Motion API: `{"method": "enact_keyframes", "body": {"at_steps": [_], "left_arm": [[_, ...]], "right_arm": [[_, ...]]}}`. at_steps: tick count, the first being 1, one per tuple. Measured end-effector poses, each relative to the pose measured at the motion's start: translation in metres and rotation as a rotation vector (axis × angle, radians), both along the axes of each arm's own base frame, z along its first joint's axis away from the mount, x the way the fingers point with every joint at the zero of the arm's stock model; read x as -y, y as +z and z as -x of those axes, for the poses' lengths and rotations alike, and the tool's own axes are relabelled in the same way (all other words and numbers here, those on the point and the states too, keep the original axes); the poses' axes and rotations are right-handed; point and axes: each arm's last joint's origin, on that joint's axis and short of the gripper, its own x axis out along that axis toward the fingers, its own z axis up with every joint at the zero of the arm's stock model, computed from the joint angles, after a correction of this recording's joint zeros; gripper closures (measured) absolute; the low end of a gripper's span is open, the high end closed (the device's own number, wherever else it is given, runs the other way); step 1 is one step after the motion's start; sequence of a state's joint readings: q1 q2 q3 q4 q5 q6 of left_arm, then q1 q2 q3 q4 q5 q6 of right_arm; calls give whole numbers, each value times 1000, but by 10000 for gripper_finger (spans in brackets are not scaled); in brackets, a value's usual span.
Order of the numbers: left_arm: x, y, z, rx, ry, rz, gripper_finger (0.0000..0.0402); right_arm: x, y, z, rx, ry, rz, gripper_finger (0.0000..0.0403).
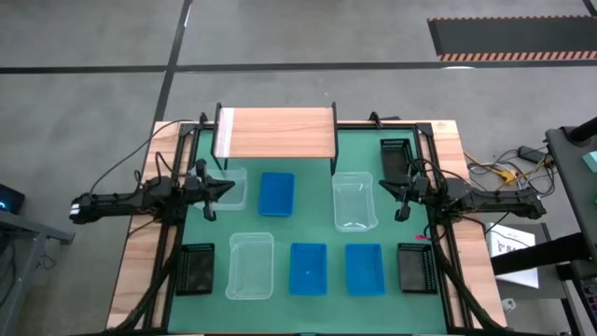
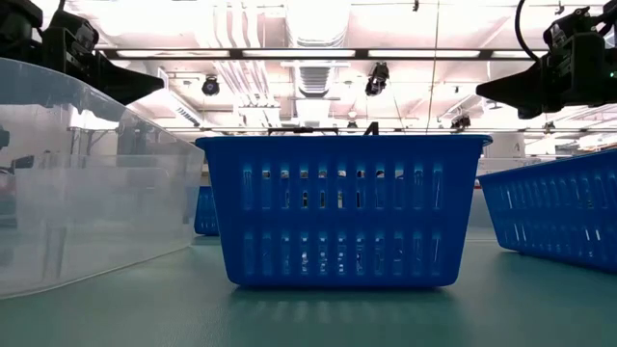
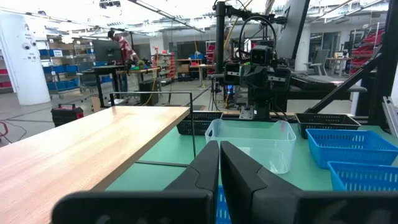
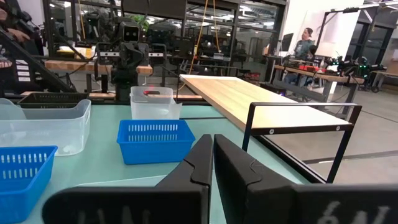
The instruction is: Stack baskets on shelf by color
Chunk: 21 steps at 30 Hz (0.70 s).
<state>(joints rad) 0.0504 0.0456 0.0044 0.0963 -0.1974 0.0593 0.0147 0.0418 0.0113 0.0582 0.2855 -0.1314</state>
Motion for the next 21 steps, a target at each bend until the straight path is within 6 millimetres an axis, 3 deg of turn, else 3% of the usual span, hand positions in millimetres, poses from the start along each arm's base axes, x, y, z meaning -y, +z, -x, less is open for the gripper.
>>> {"method": "enact_keyframes", "body": {"at_steps": [8,15,21], "left_arm": [[0,0,0,0,0,0,402],[0,1,0,9,-2,2,402],[0,16,2,250,-52,314,402]], "right_arm": [[0,0,0,-2,0,6,394],[0,0,0,-72,-9,260,394],[0,0,0,-79,-11,289,394]]}}
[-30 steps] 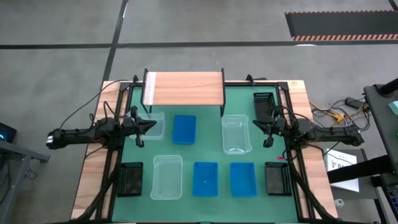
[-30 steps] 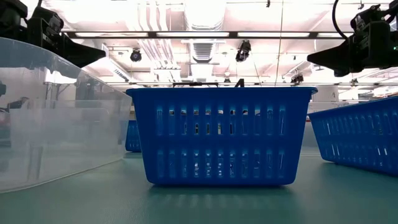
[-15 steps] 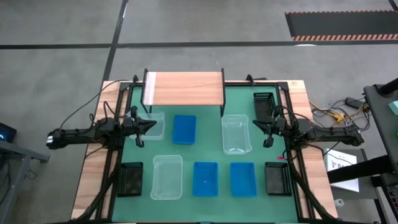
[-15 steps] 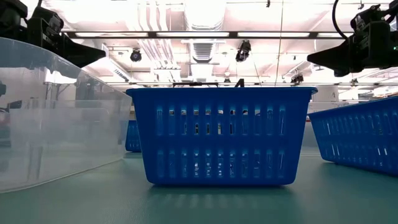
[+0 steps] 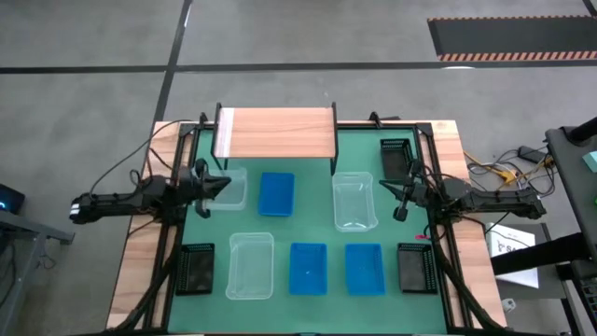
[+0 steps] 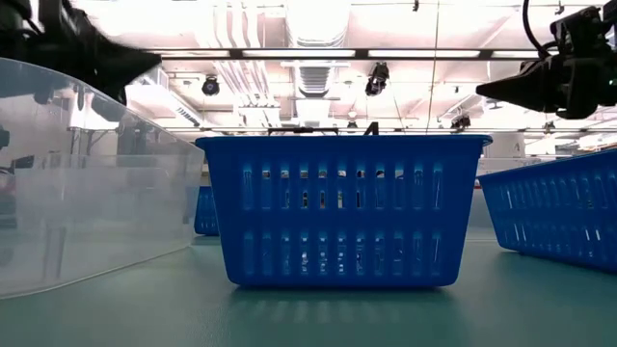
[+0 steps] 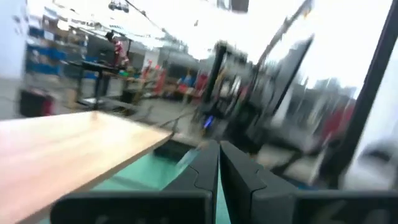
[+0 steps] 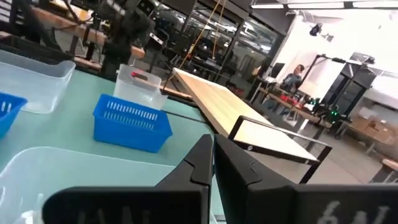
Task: Stack baskets on shelf by color
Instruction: Put the top blue bin on the shelf
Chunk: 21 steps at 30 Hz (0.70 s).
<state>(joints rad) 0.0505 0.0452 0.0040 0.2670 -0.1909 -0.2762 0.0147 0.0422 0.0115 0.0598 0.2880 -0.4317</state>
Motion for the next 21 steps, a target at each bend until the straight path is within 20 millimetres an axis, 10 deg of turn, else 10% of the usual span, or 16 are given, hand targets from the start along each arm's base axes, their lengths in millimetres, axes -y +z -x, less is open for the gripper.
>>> {"method": "enact_keyframes", "body": {"at_steps": [10,21], "left_arm": [[0,17,6,206,-27,70,402],[1,29,7,289,-45,62,402]], "right_arm": [[0,2,0,193,24,-602,394],[0,3,0,190,25,-566,394]]}}
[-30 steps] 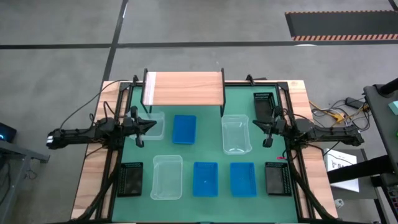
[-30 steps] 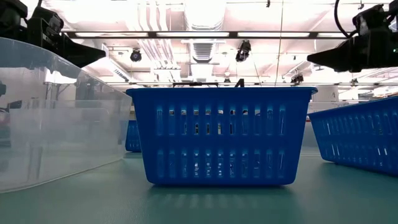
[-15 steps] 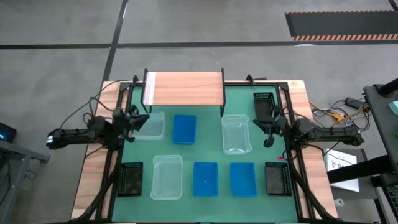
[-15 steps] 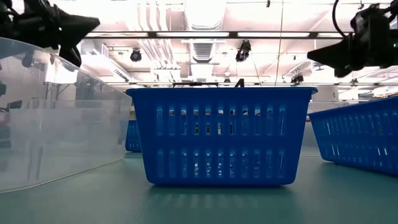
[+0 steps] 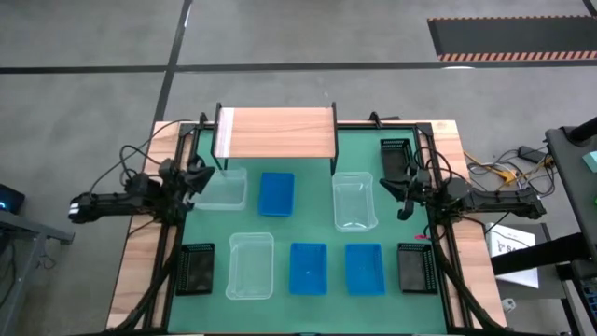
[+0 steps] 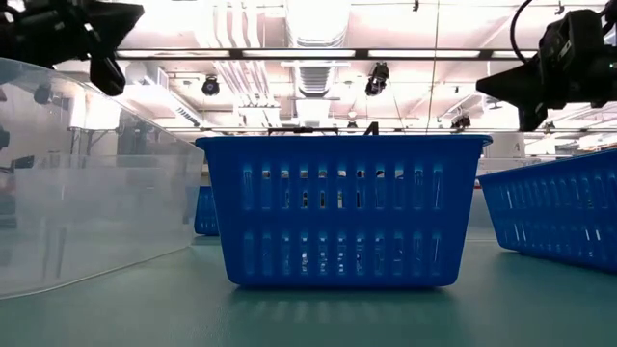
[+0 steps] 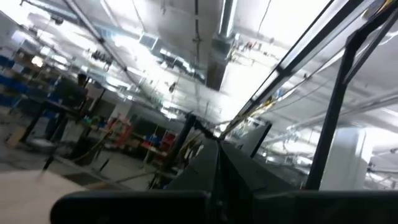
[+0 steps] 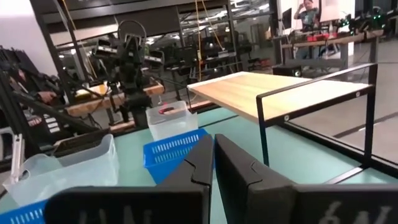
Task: Stack baskets on shelf by color
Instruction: Put the top blue bin on the shelf
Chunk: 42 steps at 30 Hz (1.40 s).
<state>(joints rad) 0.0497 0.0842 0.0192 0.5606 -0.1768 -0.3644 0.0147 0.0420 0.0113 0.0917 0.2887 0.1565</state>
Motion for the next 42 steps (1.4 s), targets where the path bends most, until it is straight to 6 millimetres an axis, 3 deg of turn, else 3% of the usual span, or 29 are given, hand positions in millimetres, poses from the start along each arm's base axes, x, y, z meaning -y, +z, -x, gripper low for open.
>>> {"method": "enact_keyframes", "body": {"at_steps": [9,16,22,31,42], "left_arm": [[-1,23,-16,-79,-9,7,402],[0,41,-37,-142,-72,57,402],[8,61,-57,-175,-177,62,402],[32,88,-89,-210,-311,50,402],[79,104,-137,-344,-449,85,402]], "right_arm": [[0,14,1,104,-1,140,394],[-7,34,7,310,166,348,394],[-8,36,8,335,190,414,394],[-8,35,7,326,199,397,394],[-8,35,7,326,206,368,394]]}}
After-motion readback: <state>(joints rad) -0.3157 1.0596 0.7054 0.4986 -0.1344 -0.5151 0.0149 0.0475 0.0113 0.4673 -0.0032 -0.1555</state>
